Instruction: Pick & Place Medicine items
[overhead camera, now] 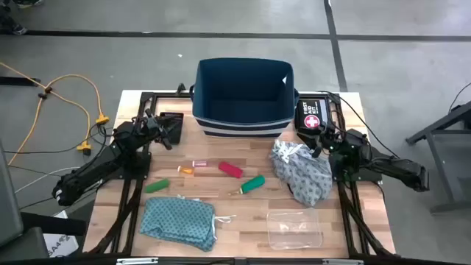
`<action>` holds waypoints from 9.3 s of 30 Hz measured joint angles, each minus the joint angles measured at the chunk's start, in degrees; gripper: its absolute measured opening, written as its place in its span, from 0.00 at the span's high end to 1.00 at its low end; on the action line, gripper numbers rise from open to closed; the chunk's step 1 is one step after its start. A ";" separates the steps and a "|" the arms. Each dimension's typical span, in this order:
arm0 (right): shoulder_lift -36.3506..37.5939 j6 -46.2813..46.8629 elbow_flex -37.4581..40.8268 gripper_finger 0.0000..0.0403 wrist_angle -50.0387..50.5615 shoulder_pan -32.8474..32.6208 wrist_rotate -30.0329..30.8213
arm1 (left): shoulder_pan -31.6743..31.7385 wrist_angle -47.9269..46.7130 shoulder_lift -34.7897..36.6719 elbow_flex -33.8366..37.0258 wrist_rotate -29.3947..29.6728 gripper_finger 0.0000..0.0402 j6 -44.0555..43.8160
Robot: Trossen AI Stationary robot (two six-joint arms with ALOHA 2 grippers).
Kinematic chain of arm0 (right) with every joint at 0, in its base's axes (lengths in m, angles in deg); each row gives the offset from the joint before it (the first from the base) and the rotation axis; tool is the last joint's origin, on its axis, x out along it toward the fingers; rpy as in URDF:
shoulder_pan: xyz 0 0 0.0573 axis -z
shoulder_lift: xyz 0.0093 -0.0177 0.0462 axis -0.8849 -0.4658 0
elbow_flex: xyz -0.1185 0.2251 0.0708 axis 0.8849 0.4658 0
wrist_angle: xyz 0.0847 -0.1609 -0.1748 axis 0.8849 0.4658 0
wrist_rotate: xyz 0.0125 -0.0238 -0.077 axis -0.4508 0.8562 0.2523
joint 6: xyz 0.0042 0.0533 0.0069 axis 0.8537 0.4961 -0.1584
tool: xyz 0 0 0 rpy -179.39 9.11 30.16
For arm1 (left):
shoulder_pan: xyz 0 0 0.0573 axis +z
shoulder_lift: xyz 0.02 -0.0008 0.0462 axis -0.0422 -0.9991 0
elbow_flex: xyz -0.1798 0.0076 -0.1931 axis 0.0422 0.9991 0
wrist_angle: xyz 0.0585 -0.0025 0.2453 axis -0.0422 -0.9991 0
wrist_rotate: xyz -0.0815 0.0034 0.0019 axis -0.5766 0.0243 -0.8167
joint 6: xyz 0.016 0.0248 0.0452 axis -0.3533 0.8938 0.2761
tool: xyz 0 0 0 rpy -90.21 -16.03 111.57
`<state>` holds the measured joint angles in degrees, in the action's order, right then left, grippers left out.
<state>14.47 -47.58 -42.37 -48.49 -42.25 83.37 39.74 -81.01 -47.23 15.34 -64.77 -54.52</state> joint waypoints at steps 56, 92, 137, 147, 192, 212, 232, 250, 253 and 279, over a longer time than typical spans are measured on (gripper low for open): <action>0.00 0.00 0.00 0.57 0.00 0.00 0.00 | 0.01 0.04 0.00 0.00 0.44 0.66 -0.70; 0.00 0.00 0.00 0.57 0.00 0.00 0.00 | 0.00 0.39 -0.02 -0.36 -0.18 0.66 -5.19; 0.01 0.00 0.00 0.57 0.00 0.02 0.00 | -25.64 -24.58 -27.44 -36.70 4.09 0.66 -10.81; 0.00 0.00 -0.01 0.57 0.00 0.00 0.00 | -38.60 -33.33 -31.61 -42.08 12.75 0.66 -18.11; 0.01 0.00 -0.01 0.57 0.00 0.02 0.00 | -58.46 -71.03 -58.46 -52.11 2.84 0.66 -49.06; 0.00 0.00 -0.02 0.57 0.00 0.00 0.00 | -70.35 -71.41 -58.92 -51.80 5.66 0.66 -49.10; 0.02 0.00 -0.02 0.57 0.00 0.02 0.00 | -77.03 -71.64 -58.92 -47.95 6.84 0.38 -61.35; 0.02 -0.01 0.00 0.57 0.00 0.00 0.00 | -73.05 -67.37 -72.76 -46.90 8.26 0.37 -62.25; 0.00 0.00 0.00 0.57 0.00 0.00 0.00 | -73.05 -66.70 -74.76 -46.90 8.45 0.37 -62.18; 0.00 0.00 0.00 0.57 0.00 0.02 0.00 | -73.05 -59.72 -76.41 -39.53 7.99 0.37 -67.78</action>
<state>14.47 -47.58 -42.37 -48.49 -42.23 83.37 -33.31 -140.72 -123.64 -24.18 -56.78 -122.30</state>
